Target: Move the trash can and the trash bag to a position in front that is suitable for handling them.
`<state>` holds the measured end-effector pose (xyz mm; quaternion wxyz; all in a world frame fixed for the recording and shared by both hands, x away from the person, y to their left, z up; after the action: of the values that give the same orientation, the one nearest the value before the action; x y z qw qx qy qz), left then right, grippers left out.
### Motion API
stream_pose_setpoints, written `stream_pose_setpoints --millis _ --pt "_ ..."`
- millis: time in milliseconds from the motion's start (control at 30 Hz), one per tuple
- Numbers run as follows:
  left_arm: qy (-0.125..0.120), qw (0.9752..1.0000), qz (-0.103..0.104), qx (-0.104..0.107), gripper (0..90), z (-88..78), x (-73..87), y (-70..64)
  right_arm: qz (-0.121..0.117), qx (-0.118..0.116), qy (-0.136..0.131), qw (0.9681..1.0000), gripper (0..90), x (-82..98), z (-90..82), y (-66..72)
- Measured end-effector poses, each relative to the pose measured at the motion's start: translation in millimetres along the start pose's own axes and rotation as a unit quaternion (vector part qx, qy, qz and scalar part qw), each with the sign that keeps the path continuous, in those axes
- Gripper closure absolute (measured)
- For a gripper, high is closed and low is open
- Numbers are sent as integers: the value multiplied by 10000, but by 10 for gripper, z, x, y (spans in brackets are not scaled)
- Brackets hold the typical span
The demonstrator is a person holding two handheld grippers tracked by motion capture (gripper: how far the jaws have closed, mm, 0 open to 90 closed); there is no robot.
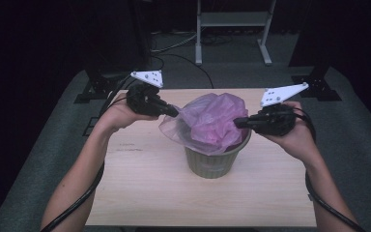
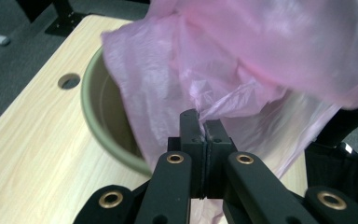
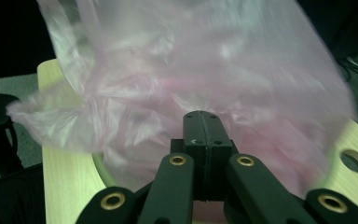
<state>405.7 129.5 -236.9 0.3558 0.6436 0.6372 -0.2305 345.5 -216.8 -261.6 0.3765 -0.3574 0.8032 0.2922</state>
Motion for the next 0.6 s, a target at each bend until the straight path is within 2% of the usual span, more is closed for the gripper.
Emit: stream_pose_setpoints --millis 33,67,100,167,233,267,433,467,600 --pt "0 10000 0 0 894 0 0 0 0 0 0 10000 900 0 0 0" --pt "26 10000 -78 -16 894 -8 56 25 87 85 -52 9999 900 55 -92 -65" --pt "26 10000 -78 -16 894 -8 56 25 87 85 -52 9999 900 55 -92 -65" --pt "63 9998 -164 -44 894 -3 109 46 183 191 -96 9996 900 131 -197 -135" --pt "91 9998 -188 -45 894 3 130 51 208 219 -100 9995 900 151 -218 -151" --pt "132 9997 -201 -46 894 8 149 55 297 283 -110 9991 900 211 -279 -199" --pt "262 9990 -360 -34 894 30 273 66 417 389 -74 9983 900 322 -350 -277" --pt "288 9987 -429 -26 894 29 323 64 509 438 -39 9977 900 396 -384 -319" --pt "369 9980 -520 36 894 26 417 47 628 484 27 9968 900 521 -430 -368"
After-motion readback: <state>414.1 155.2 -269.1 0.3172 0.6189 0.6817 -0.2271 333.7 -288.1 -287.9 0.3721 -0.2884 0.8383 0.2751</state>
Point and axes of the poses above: each handheld gripper's, and its own axes: z roughly forward along the jaws, x roughly out of its underside, y roughly to its left, the point moved 1 cm from there along z, roughly forward along the jaws, and after that the axes turned 14 degrees about z, right-handed, at the moved point
